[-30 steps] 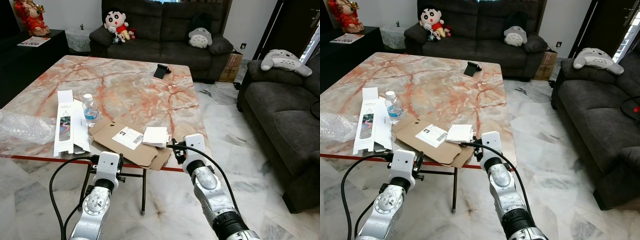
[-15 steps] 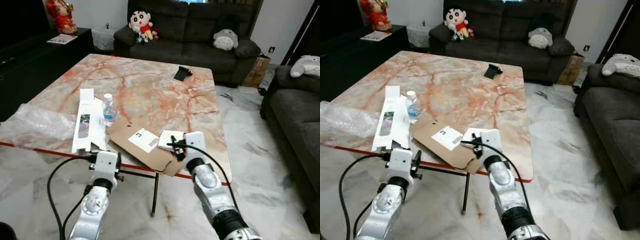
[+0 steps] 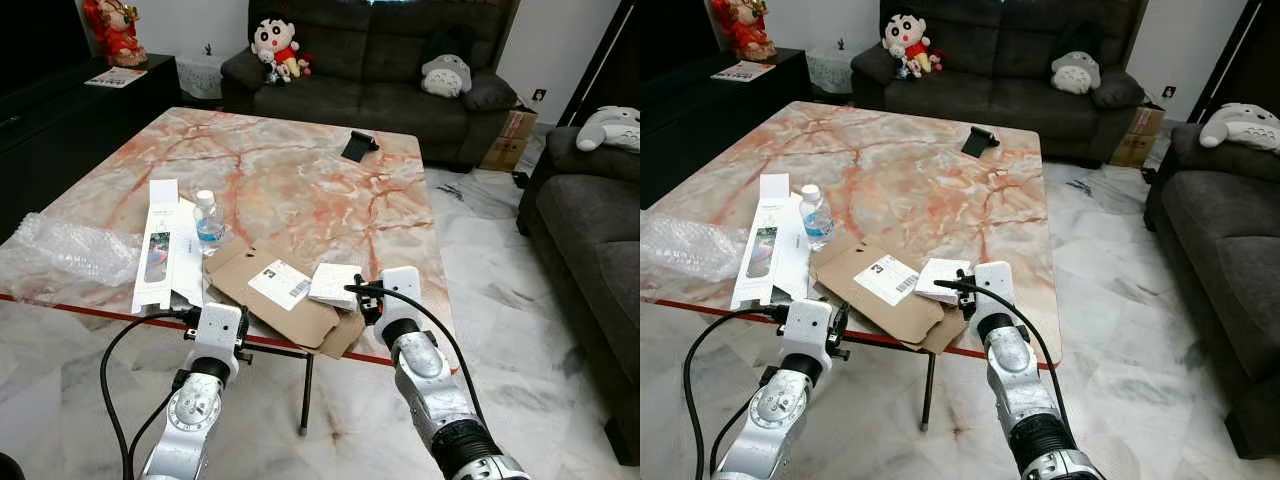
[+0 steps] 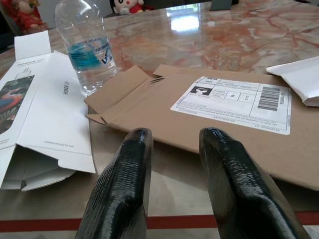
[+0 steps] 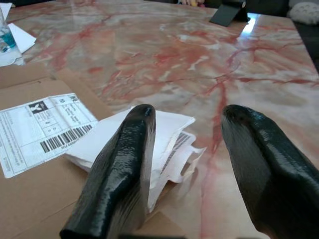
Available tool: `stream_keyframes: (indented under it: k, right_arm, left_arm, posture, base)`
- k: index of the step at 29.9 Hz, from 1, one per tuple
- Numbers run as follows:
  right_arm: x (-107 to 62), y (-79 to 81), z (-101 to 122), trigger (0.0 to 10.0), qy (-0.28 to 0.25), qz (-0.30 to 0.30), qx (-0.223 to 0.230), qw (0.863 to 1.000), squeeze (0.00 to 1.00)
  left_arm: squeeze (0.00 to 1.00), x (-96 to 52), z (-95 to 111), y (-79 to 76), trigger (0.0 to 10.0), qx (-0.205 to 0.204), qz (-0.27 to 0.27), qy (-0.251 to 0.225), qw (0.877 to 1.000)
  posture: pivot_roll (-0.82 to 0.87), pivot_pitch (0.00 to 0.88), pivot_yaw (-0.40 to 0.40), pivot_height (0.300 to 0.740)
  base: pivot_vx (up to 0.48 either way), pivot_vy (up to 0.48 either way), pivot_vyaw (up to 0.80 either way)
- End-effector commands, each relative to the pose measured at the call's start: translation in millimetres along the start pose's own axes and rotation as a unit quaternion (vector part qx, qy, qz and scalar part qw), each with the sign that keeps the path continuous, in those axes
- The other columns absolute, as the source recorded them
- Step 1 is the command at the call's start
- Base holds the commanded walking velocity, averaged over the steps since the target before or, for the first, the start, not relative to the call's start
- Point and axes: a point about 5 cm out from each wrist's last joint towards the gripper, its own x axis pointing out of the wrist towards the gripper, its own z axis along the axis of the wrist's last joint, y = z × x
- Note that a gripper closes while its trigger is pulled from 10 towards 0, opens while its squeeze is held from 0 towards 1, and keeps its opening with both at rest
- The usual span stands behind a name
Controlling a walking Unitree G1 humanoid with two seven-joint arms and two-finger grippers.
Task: Picking trash to rubbish bin
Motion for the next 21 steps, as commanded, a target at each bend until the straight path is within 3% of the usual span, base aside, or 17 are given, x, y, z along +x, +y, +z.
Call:
stream_keyframes:
  k: [1, 21]
  right_arm:
    - [0.8, -3.1, 2.3, 10.0, -0.007, -0.009, 0.007, 1.0, 0.0]
    - [-0.5, -2.3, -0.6, 10.0, -0.008, -0.01, 0.011, 1.0, 0.0]
  left_arm:
    - [0.0, 2.5, 3.4, -2.1, 10.0, 0.007, -0.007, -0.007, 1.0]
    - [0.0, 3.1, 3.6, -1.0, 10.0, 0.013, -0.007, -0.01, 1.0]
  posture:
    - [0.17, 0.0, -0.075, 0.74]
    - [0.17, 0.0, -0.07, 0.74]
  base:
    - [0.304, 0.0, 0.0]
    - [0.35, 0.0, 0.0]
